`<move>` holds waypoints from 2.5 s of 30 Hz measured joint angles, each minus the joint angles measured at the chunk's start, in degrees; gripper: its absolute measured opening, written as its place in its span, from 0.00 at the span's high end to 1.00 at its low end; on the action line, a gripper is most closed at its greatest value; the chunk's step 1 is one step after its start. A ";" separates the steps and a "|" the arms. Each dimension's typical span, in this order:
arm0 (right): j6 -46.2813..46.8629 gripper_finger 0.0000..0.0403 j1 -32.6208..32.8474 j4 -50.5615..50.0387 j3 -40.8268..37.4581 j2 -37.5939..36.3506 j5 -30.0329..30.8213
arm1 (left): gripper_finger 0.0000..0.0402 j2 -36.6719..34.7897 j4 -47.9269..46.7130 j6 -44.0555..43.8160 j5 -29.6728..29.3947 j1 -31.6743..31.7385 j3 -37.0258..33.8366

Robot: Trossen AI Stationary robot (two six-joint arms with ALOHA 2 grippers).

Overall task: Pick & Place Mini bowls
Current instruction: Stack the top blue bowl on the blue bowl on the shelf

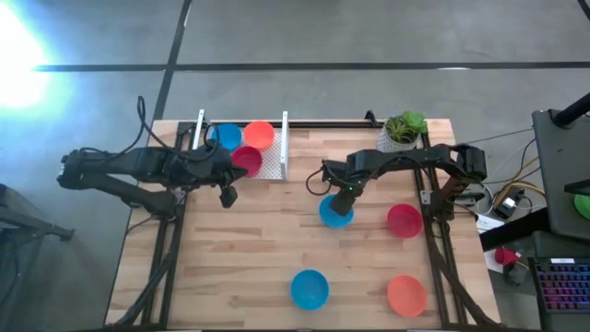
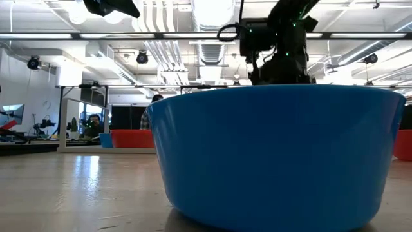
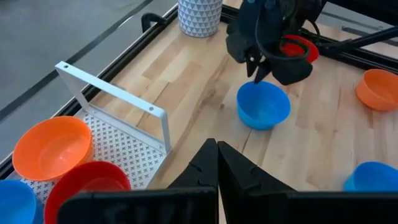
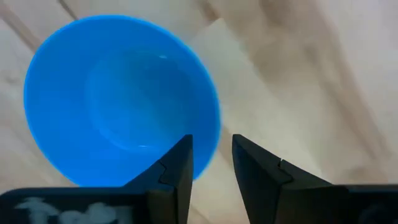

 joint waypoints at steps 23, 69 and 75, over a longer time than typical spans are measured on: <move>3.38 0.96 -0.33 15.10 -8.47 0.00 -0.09 | 1.00 0.00 0.00 -0.48 -0.11 0.00 0.00; -10.44 0.98 0.16 -2.46 54.17 37.42 -6.35 | 1.00 -0.15 -0.46 -0.29 0.48 -0.02 0.00; -10.39 0.97 0.18 -3.19 53.52 37.22 -6.36 | 1.00 -0.15 -0.42 -0.29 0.50 -0.02 0.00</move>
